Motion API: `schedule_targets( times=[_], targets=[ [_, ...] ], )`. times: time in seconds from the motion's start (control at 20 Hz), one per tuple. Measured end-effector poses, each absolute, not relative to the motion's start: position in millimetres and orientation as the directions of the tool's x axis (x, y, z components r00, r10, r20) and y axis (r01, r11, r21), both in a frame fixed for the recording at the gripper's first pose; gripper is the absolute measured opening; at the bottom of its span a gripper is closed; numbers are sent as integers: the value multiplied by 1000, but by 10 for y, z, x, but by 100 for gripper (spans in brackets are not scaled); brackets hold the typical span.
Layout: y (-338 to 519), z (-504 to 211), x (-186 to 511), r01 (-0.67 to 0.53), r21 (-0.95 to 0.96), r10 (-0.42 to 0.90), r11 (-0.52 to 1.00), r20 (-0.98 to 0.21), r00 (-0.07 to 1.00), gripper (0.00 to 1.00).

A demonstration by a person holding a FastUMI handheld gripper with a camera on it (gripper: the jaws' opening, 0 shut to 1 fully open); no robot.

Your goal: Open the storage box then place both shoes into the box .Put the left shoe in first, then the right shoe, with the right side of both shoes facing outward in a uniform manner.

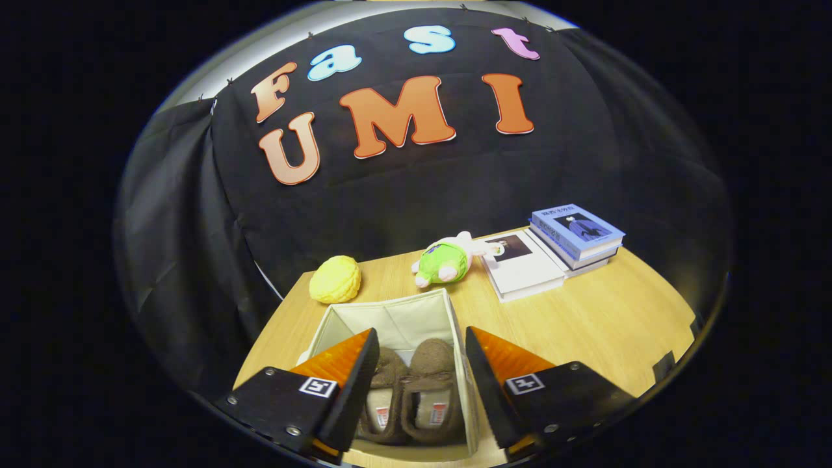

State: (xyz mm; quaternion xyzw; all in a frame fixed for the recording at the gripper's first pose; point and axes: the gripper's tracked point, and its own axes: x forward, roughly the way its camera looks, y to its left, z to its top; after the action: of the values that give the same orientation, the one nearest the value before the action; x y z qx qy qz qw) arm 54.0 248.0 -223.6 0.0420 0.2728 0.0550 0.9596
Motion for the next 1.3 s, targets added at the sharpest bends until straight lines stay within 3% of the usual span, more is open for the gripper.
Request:
schedule_targets(
  times=[0.05, 0.1, 0.9, 1.3],
  targets=[
    [2471, -2205, 527, -91, 107, 133, 990, -517, 846, 94],
    [2443, -2158, 516, -96, 101, 134, 990, -509, 850, 98],
    [1363, -768, 243, -89, -66, 71, 994, -236, 969, 99],
    [543, -247, 23, 13, -87, -21, 996, -93, 995, 98]
  ],
)
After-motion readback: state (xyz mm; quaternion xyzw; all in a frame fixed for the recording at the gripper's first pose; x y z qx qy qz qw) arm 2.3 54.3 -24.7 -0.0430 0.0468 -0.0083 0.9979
